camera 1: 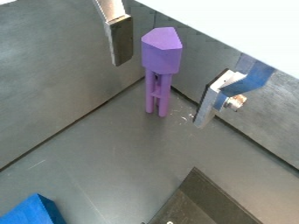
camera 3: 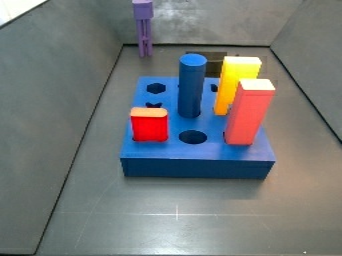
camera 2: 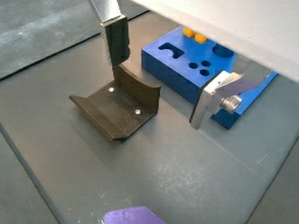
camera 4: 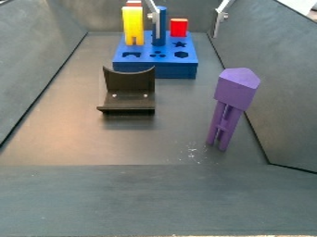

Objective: Pick up the 3 prong object. Move up. Move to above the board. Insert the 3 prong object.
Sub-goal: Pick up the 3 prong object.

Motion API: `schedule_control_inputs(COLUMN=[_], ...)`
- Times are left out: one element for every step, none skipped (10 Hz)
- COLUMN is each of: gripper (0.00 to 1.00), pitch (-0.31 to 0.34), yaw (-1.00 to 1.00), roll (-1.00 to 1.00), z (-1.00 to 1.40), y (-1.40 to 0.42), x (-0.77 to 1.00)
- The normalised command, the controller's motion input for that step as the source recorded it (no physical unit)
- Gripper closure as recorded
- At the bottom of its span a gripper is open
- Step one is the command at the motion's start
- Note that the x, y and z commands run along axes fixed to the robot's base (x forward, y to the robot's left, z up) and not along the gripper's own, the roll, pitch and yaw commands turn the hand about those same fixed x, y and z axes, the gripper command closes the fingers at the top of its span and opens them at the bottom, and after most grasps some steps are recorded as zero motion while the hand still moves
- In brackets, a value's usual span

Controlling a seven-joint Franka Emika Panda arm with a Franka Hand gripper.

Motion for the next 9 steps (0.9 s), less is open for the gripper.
schedule_control_inputs(gripper=[0.0,0.0,0.0,0.0,0.0,0.0,0.0,0.0,0.0], pitch=[-0.01,0.0,0.0,0.0,0.0,-0.003,-0.011,-0.003,-0.009], yaw=[0.0,0.0,0.05,0.03,0.02,0.0,0.0,0.0,0.01], roll=[0.0,0.0,0.0,0.0,-0.02,-0.03,-0.05,-0.02,-0.03], z=[0.0,0.0,0.0,0.0,0.02,0.0,0.03,0.02,0.0], y=[0.0,0.01,0.11,0.19,0.22,0.15,0.15,0.15,0.16], x=[0.0,-0.04,-0.17,-0.23,-0.2,-0.18,-0.18,-0.17,-0.18])
